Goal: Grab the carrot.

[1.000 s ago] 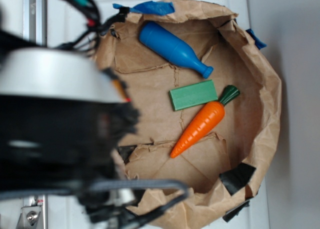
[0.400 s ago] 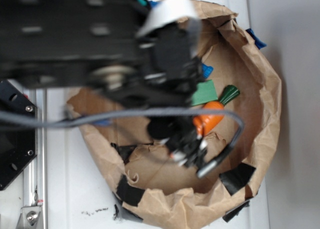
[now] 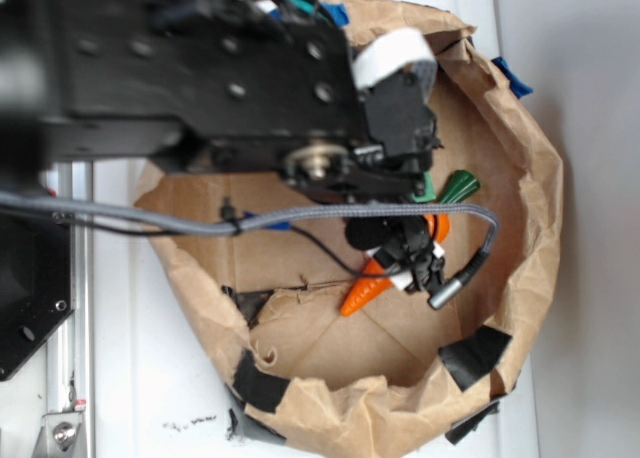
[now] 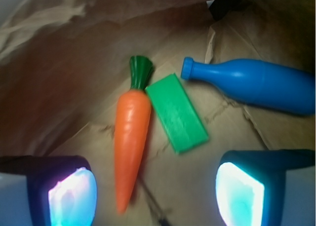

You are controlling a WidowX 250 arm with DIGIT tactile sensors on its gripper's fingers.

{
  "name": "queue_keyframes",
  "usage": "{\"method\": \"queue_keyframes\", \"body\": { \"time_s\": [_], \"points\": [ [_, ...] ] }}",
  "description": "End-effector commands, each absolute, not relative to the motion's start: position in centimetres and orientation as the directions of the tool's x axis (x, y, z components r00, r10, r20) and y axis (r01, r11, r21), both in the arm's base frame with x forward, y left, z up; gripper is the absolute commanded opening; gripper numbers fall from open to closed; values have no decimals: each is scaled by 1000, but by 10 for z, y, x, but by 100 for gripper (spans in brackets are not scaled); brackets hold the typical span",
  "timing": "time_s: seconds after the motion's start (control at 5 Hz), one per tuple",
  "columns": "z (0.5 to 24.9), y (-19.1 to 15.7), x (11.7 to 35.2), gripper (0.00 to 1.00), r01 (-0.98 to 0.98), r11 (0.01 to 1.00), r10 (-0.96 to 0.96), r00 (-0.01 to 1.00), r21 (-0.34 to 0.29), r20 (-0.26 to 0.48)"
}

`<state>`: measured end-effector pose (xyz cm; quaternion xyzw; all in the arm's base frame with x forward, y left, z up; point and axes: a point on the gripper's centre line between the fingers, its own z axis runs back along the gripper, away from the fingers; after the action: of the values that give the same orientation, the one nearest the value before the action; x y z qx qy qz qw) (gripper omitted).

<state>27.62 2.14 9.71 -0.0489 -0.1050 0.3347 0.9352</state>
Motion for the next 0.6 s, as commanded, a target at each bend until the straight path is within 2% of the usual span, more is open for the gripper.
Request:
{"method": "queue_keyframes", "body": {
  "time_s": [0.0, 0.2, 0.4],
  "points": [
    [59, 19, 296, 100, -560, 809, 587, 786, -178, 193],
    [42, 18, 301, 100, -579, 802, 597, 784, -148, 168],
    [39, 13, 299, 100, -575, 806, 591, 791, -138, 155]
  ]
}}
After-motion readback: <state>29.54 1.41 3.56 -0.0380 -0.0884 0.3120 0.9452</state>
